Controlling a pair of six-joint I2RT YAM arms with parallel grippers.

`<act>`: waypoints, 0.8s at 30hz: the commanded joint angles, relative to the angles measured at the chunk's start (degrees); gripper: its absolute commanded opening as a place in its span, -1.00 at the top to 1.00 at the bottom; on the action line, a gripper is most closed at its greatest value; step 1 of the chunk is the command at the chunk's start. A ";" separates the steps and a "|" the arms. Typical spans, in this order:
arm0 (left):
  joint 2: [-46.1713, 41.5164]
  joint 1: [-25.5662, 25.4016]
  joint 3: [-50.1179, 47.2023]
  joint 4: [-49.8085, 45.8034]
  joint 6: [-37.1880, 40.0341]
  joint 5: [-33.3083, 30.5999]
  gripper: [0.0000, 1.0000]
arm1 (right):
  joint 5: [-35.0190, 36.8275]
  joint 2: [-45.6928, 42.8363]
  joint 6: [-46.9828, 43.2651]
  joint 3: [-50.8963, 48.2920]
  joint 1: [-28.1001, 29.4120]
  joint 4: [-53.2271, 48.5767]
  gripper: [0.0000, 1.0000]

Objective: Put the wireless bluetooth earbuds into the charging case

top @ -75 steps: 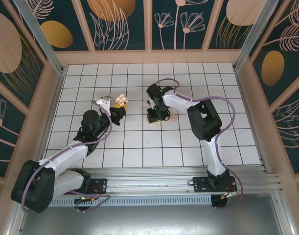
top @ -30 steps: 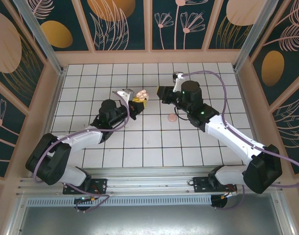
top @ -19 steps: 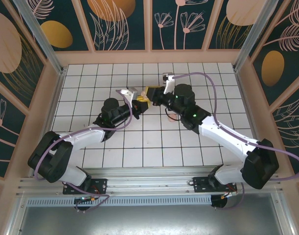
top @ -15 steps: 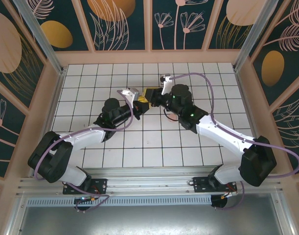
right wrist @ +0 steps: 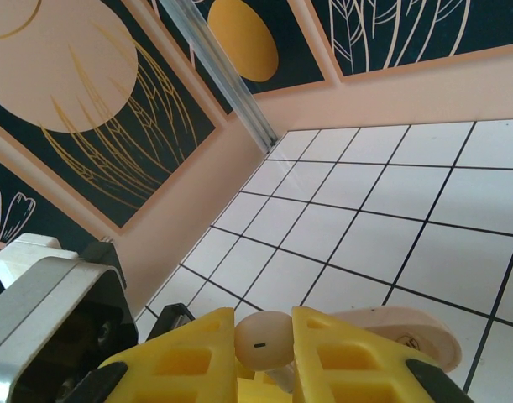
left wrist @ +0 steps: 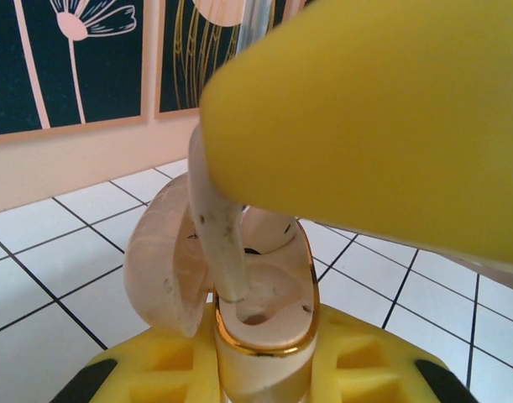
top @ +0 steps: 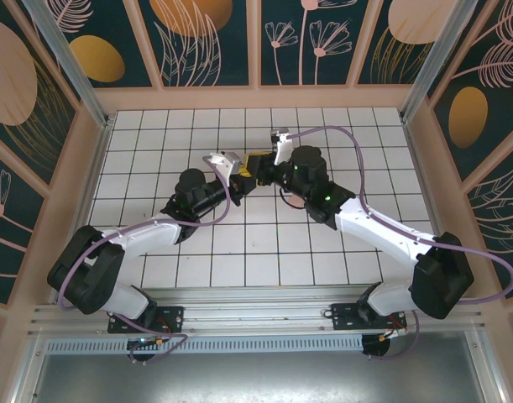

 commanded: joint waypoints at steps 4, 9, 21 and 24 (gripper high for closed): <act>-1.87 -0.36 1.57 3.28 2.13 -1.01 0.72 | 1.82 -3.19 -0.64 -2.08 0.63 0.10 0.62; -1.97 -0.40 1.69 4.12 2.08 -0.62 0.72 | 1.61 -3.50 -0.18 -3.26 0.64 0.77 0.62; -3.10 -0.37 1.86 5.85 1.96 -0.75 0.72 | -1.55 -3.73 3.15 -6.68 0.18 3.74 0.62; -3.36 -0.35 1.67 6.48 1.74 -0.72 0.72 | -1.59 -4.08 3.85 -7.64 0.01 4.33 0.63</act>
